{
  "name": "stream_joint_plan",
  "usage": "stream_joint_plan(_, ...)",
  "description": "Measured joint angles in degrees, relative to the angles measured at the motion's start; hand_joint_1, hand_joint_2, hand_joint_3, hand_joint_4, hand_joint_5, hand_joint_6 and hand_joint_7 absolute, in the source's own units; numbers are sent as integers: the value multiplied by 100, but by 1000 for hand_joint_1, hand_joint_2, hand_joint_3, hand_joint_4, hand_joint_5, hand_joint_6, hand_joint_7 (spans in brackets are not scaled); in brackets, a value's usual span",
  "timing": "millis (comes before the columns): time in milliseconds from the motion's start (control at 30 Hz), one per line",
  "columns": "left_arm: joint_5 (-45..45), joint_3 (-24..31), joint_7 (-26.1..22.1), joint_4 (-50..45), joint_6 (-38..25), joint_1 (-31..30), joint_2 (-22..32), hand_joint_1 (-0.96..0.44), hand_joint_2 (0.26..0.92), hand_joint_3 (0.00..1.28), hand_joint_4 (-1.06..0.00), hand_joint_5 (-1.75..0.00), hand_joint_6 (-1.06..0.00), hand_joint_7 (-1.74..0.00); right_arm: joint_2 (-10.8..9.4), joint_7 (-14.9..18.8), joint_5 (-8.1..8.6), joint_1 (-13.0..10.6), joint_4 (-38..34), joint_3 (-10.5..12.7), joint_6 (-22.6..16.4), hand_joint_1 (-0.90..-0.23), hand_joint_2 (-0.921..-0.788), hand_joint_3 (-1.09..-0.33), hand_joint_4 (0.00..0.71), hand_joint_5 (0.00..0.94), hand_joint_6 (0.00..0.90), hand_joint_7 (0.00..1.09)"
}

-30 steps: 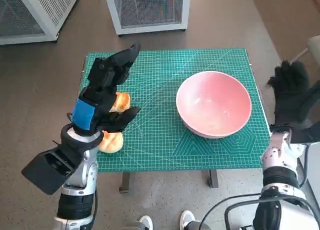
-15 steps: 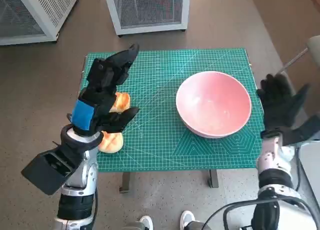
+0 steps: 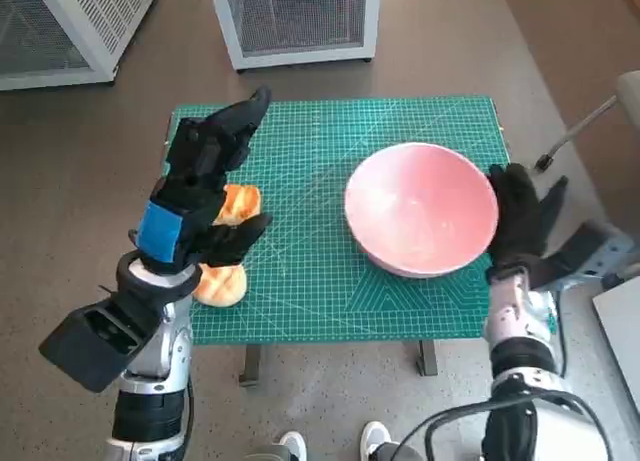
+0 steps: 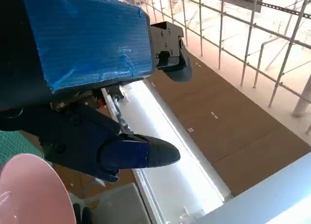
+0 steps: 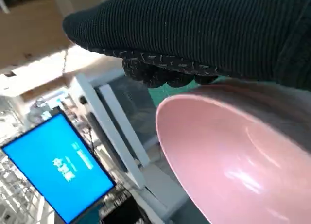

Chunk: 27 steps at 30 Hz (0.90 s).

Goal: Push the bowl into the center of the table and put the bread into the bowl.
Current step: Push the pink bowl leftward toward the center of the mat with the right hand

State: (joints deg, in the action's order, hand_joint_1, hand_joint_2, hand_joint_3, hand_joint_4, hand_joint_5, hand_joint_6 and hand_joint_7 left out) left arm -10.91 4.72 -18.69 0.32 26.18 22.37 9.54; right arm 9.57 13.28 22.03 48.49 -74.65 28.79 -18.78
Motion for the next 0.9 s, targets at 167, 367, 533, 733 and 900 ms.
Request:
stream_joint_plan(167, 4, 30, 0, 0, 29, -26, 49, -506, 921, 324, -243, -22, -2, -747, -156, -1, 0, 132, 1, -7, 28, -288, -921, -574, 485, 30, 314, 535)
stream_joint_plan(367, -13, 74, 0, -4, 39, -86, 114, -492, 921, 320, -245, -18, -26, -704, -321, 1, -29, 274, 1, -32, 56, -282, -921, -582, 471, 20, 312, 544)
stream_joint_plan(533, -15, 97, 0, -28, 39, -177, 141, -485, 921, 317, -242, -12, -50, -659, -446, 1, -94, 372, 1, -58, 78, -277, -921, -599, 436, 4, 294, 551)
stream_joint_plan(733, -15, 120, 8, -136, 31, -286, 160, -487, 921, 315, -246, -11, -68, -635, -576, 0, -185, 458, -7, -75, 95, -280, -921, -606, 408, 1, 265, 547)
stream_joint_plan(900, -14, 165, 41, -232, -19, -364, 174, -489, 921, 311, -250, -9, -92, -591, -665, -14, -222, 507, -23, -95, 147, -277, -921, -615, 428, 12, 253, 541)
